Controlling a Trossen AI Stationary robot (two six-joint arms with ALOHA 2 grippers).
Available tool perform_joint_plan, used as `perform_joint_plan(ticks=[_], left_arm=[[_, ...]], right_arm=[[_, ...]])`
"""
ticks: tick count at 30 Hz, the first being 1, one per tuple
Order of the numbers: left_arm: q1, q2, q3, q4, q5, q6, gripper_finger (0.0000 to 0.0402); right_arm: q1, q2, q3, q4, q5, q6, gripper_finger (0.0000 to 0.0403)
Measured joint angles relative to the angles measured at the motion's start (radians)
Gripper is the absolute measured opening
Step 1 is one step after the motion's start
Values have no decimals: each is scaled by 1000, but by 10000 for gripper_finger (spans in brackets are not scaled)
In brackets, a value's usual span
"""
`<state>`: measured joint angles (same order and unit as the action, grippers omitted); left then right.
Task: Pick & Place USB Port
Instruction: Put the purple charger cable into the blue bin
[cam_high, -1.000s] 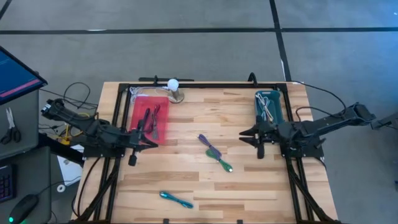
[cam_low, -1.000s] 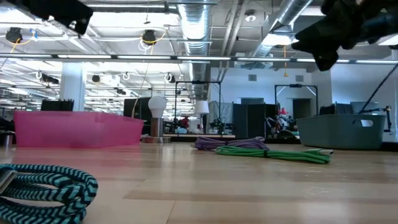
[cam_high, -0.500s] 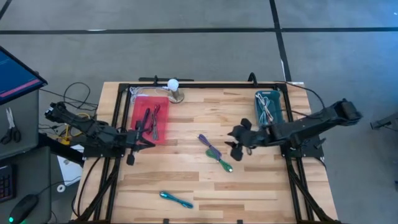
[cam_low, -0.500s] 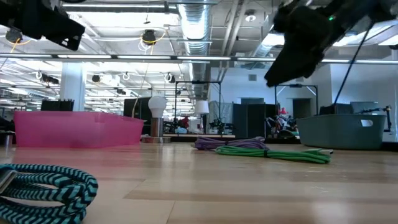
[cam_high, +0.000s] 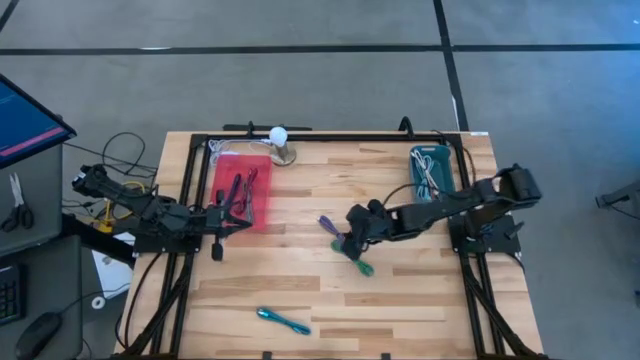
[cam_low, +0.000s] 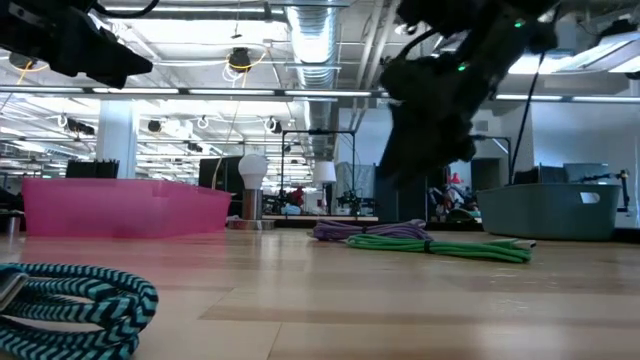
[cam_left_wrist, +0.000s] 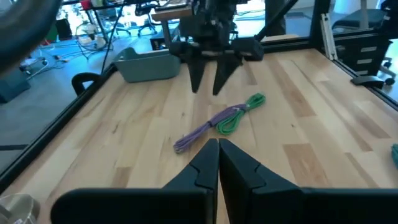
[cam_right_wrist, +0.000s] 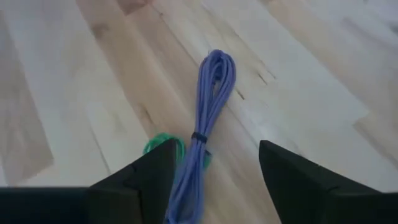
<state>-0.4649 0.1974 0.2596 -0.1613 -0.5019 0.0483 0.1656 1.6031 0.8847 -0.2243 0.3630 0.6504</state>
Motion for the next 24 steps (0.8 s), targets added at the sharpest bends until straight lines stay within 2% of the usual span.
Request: perform_joint_plan(ticks=[5,13,16,20,24], left_arm=[[0,0,0,5,-3,22,12],[0,1,0,6,-3,23,12],[0,1,0,6,-3,25,12],[0,1,0,7,-3,26,12],[0,1,0,9,-3,26,12]], right_arm=[[-27,111,87,-5,-26,101,219],[-51,261,202,-42,-112,106,218],[-56,295,234,-120,-109,103,216],[-58,318,241,-139,-107,102,209],[-57,317,242,-138,-104,102,182]])
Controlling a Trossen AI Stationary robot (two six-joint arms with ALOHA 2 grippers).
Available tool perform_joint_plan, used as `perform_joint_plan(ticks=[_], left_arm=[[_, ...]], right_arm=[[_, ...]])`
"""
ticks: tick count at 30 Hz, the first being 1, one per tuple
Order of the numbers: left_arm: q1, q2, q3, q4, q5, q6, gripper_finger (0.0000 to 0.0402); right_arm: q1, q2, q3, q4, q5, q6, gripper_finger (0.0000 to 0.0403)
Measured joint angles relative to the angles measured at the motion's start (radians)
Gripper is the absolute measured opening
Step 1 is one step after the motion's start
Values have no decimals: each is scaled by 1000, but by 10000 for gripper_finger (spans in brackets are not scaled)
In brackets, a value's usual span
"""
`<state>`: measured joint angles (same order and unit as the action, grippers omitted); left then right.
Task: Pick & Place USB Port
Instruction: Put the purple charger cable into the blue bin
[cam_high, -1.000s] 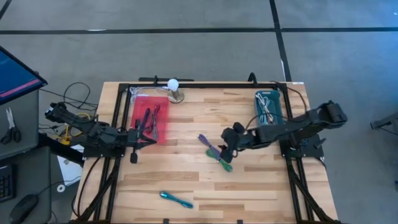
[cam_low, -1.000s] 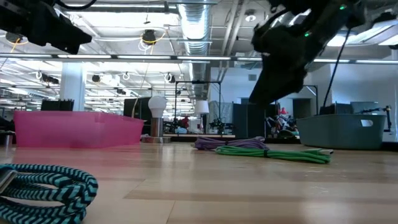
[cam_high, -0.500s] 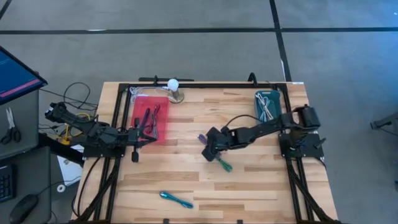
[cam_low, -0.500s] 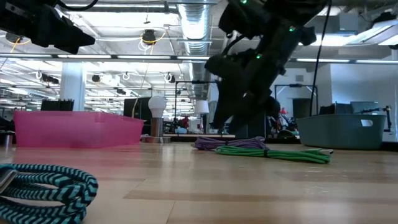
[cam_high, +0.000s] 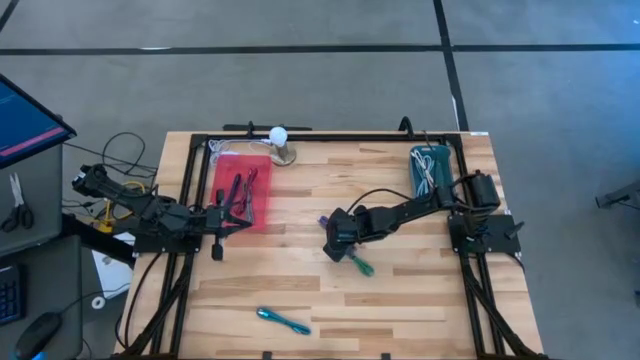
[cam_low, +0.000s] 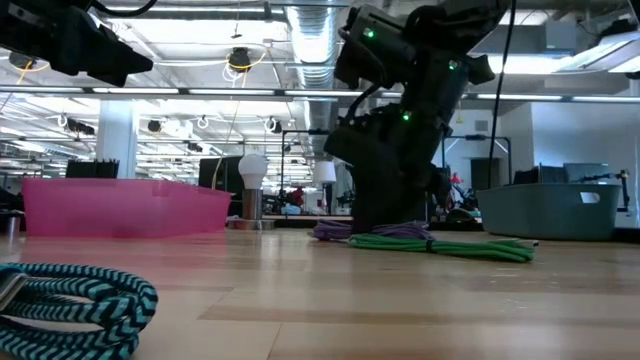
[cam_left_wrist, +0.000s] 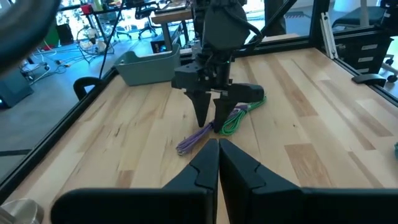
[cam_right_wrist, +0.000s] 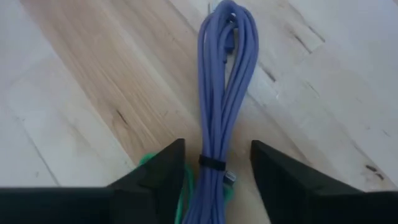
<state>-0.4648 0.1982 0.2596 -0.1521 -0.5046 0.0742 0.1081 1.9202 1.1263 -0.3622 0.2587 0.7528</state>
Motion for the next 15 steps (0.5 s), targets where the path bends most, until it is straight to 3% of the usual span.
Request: perform_joint_plan(ticks=[9,15], left_arm=[[0,0,0,2,0,0,12],[0,0,0,3,0,0,12]], right_arm=[[-1,-10,0,5,3,-74,19],[-7,-27,-1,-10,1,-114,21]])
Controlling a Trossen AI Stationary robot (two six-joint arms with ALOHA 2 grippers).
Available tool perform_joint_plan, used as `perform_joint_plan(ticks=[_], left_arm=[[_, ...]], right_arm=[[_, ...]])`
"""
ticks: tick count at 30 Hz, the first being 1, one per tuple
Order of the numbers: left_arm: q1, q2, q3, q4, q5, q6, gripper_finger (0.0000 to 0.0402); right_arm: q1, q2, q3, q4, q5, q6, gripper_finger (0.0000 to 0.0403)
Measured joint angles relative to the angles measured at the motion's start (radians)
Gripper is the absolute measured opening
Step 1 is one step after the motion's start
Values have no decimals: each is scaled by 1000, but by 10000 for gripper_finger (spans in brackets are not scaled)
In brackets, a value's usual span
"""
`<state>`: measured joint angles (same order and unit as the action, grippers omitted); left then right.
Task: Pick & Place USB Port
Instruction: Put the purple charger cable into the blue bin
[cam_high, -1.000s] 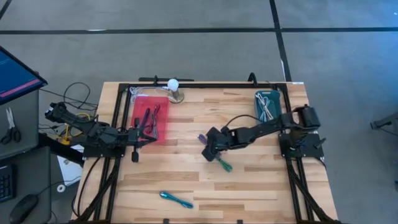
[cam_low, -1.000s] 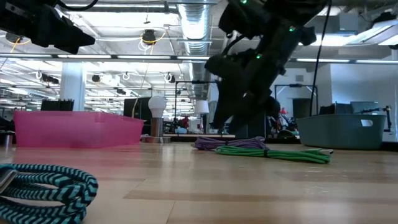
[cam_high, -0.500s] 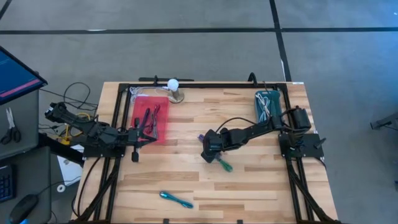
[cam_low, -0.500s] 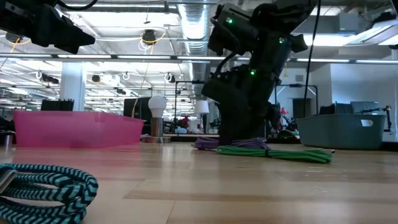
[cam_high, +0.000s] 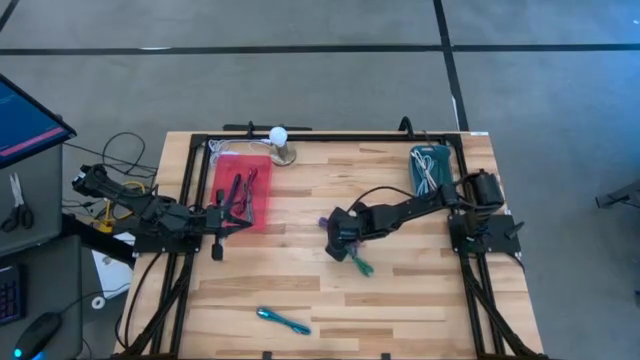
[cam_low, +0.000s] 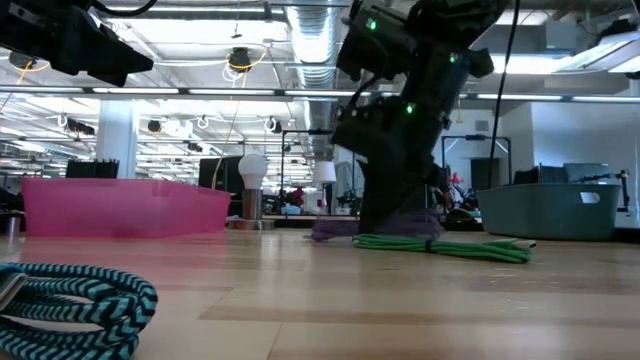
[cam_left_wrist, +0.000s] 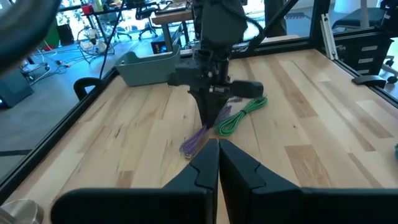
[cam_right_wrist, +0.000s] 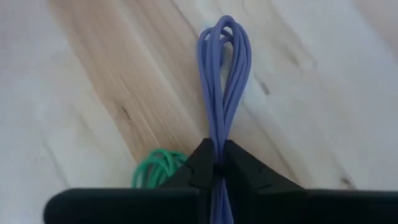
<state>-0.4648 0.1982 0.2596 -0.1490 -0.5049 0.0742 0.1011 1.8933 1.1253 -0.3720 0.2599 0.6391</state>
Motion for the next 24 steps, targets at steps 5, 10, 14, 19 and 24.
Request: perform_joint_plan(ticks=[5,10,14,19,24], left_arm=[[0,0,0,1,0,0,12],[0,0,0,1,0,0,12],[0,0,0,1,0,0,12],[0,0,0,1,0,0,12],[0,0,0,1,0,0,12]], right_arm=[[-15,-81,0,1,7,-62,8],[-20,-211,1,-64,115,-100,5],[-20,-327,1,-193,222,-83,5],[-18,-455,1,-424,365,16,3],[-19,-549,1,-660,477,172,2]])
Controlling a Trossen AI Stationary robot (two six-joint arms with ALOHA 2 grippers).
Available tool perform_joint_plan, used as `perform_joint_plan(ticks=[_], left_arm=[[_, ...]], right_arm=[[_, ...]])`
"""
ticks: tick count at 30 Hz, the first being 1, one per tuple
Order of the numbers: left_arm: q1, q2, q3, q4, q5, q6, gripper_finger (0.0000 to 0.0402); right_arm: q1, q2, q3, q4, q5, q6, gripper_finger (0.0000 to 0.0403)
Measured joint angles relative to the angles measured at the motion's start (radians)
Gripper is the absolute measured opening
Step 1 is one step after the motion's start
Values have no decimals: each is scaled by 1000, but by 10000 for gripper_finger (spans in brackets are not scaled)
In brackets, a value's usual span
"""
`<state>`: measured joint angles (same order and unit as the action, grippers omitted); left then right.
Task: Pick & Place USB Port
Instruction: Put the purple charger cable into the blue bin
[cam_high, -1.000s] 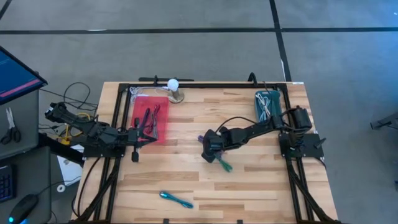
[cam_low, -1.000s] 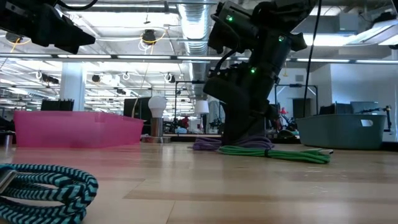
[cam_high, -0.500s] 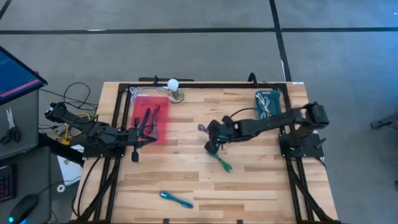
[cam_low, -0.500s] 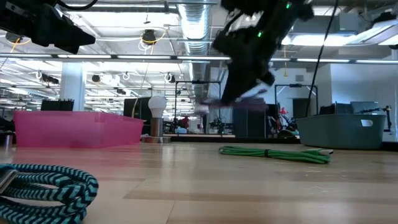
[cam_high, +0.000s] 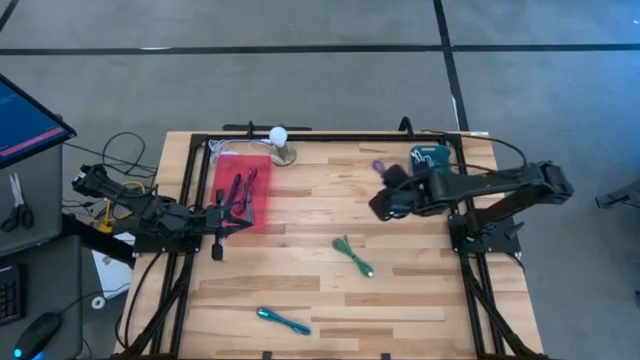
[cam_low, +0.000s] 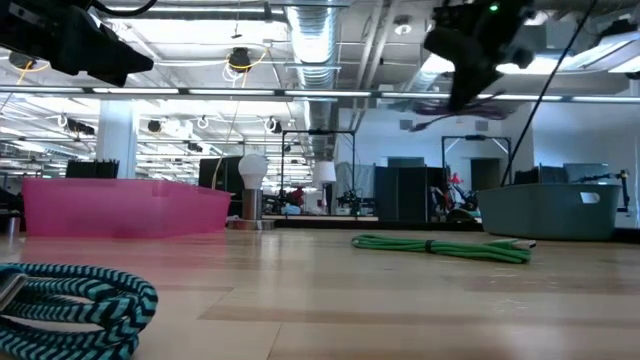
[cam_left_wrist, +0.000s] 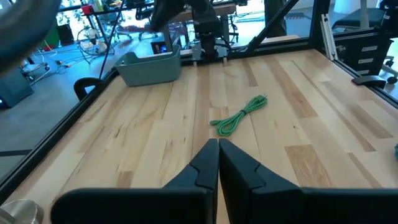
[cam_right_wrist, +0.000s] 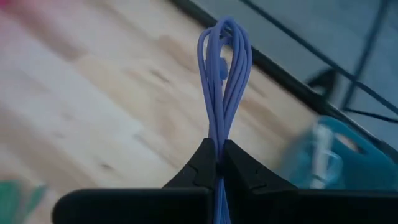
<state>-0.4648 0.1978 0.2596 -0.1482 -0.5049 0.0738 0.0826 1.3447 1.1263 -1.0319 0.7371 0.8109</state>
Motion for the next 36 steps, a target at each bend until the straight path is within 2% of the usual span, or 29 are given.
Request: perform_joint_plan(ticks=[4,7,13,22,25,30,36], left_arm=[[0,0,0,0,0,0,12],[0,0,0,0,0,0,12],[0,0,0,0,0,0,12],[0,0,0,0,0,0,12],[0,0,0,0,0,0,12],[0,0,0,0,0,0,12],[0,0,0,0,0,0,12]], right_arm=[[-8,-54,-11,-145,44,115,1],[-29,-102,-58,-157,45,155,1],[-130,-224,-148,-152,-44,205,0],[-326,-399,-157,-106,-184,49,0],[-425,-425,-157,-58,-274,-41,0],[-621,-411,-157,-22,-471,-176,0],[-832,-342,-157,-27,-603,-279,0]])
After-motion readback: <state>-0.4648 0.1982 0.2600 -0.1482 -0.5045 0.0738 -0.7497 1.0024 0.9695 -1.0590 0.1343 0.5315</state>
